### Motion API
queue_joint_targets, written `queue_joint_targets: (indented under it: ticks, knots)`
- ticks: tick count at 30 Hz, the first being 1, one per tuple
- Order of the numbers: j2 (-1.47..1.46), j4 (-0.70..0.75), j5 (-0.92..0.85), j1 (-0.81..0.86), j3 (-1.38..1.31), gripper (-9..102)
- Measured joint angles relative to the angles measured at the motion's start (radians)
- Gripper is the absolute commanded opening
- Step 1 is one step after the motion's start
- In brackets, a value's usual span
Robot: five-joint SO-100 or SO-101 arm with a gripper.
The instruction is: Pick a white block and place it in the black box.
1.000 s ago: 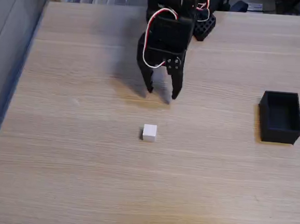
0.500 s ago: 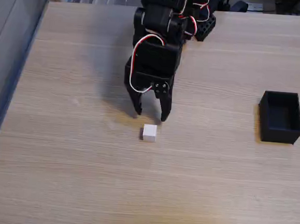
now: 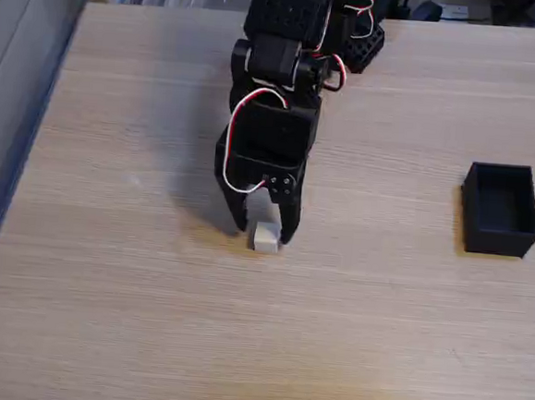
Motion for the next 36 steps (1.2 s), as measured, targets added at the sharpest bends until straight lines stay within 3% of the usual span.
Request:
queue_joint_targets:
  ticks: [23, 36]
  knots:
    - [-0.038, 0.071, 0.032, -0.023, -0.011, 21]
    - [-0.054, 0.04, 0.018, -0.035, -0.015, 5]
